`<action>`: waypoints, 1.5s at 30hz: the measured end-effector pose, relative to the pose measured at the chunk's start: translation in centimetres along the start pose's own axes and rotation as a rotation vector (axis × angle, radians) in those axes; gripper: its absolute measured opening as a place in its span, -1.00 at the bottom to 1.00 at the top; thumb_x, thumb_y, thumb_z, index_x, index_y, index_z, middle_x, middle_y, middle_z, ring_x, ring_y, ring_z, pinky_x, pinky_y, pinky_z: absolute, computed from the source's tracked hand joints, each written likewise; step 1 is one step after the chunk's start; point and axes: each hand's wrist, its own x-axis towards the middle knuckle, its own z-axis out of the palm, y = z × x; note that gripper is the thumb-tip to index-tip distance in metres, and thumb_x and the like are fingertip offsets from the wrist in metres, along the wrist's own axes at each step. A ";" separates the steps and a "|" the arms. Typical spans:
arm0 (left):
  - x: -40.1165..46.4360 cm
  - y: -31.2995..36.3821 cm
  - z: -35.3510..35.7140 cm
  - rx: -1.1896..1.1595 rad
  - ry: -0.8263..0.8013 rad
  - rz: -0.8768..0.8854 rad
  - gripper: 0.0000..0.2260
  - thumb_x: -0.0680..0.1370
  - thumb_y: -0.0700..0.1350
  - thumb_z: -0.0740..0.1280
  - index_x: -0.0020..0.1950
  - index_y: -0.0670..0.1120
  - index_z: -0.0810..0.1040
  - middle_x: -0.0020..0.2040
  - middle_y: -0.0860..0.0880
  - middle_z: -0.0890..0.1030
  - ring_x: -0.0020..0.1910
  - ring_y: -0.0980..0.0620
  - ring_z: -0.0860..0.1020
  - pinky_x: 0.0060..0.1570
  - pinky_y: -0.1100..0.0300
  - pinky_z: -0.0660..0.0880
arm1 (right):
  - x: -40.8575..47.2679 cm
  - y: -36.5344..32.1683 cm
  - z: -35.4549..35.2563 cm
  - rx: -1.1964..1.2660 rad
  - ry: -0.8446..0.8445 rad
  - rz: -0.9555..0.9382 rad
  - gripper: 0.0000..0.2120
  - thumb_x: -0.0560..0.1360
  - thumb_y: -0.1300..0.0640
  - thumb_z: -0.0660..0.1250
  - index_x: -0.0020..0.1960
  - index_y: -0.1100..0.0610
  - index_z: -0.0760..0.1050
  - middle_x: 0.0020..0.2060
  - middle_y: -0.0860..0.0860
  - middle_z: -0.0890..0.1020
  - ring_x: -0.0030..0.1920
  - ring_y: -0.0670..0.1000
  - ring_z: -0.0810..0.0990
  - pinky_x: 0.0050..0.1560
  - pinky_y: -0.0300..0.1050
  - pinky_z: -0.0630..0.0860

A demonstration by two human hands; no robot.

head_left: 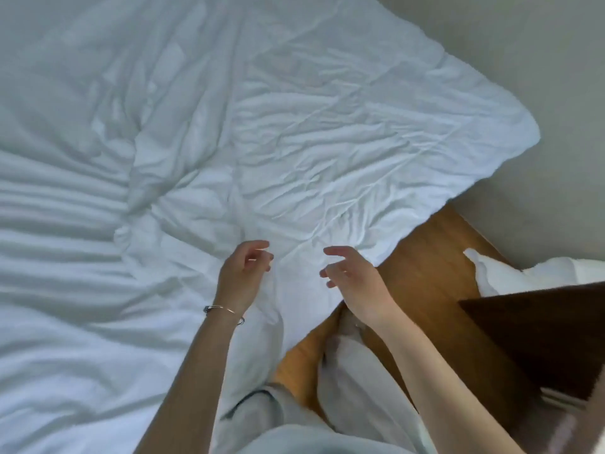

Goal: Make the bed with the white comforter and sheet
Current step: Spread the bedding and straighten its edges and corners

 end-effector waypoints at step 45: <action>11.6 1.7 6.3 -0.654 1.277 -0.653 -0.08 0.37 0.04 0.55 0.54 -0.09 0.05 0.46 -0.12 0.18 0.34 -0.09 0.35 0.27 0.15 0.29 | 28.0 -5.7 -3.3 -0.975 -0.987 -0.338 -0.31 0.45 0.48 0.07 0.30 -0.18 0.52 0.05 -0.09 0.47 0.11 -0.05 0.47 0.07 -0.32 0.35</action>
